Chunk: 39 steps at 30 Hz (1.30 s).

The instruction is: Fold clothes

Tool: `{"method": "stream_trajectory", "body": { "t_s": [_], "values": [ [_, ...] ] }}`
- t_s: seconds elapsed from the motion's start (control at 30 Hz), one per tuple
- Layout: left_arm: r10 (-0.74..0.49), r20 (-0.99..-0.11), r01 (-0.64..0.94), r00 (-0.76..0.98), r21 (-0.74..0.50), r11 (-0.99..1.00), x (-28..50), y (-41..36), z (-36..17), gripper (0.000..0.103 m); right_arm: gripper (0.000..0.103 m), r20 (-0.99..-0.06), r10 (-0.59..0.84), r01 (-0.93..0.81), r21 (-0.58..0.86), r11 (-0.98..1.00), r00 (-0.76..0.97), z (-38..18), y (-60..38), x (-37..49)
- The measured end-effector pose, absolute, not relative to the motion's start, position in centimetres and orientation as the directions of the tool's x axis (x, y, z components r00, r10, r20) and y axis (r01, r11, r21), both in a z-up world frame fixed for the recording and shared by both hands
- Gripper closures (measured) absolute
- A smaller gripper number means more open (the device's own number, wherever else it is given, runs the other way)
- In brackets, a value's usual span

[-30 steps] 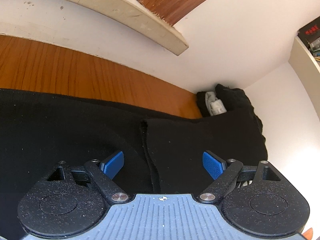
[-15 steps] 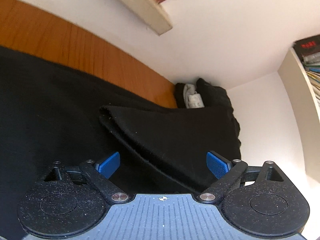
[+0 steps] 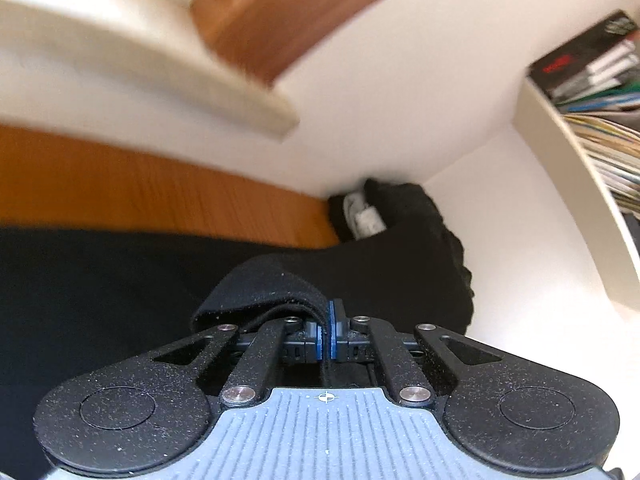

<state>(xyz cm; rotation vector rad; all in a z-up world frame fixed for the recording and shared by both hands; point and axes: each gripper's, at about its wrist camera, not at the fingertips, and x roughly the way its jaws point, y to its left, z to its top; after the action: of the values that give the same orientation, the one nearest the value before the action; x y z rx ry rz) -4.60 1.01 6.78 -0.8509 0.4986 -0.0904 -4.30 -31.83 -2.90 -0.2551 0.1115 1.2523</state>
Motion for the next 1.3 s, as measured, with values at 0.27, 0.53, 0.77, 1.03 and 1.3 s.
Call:
{"method": "stream_trajectory", "body": {
  "t_s": [0.27, 0.53, 0.77, 1.03, 1.3],
  "values": [
    [-0.143, -0.419, -0.156, 0.897, -0.601, 0.784, -19.4, 8.0, 12.2, 0.1, 0.099, -0.258, 0.965, -0.993, -0.12, 0.013, 0.044, -0.2, -22.7, -15.0],
    [0.034, -0.47, -0.3, 0.882, -0.504, 0.81, -34.3, 15.8, 13.3, 0.1, 0.099, -0.295, 0.93, -0.953, -0.141, -0.27, -0.219, 0.1, -12.5, -27.3],
    [0.141, -0.486, -0.411, 0.862, -0.508, 0.757, -41.6, 20.5, 10.9, 0.1, 0.099, -0.318, 0.886, -0.915, -0.107, -0.388, -0.339, 0.0, -5.3, -33.3],
    [0.197, -0.568, -0.511, 0.799, -0.468, 0.721, -43.3, 23.4, 5.9, 0.092, 0.093, -0.421, 0.823, -0.897, -0.044, -0.439, -0.382, -3.8, 0.8, -36.2],
    [0.281, -0.505, -0.507, 0.816, -0.393, 0.767, -41.8, 20.8, 8.3, 0.066, 0.054, -0.421, 0.84, -0.92, -0.032, -0.39, -0.341, -3.9, -1.1, -33.4]
  ]
}}
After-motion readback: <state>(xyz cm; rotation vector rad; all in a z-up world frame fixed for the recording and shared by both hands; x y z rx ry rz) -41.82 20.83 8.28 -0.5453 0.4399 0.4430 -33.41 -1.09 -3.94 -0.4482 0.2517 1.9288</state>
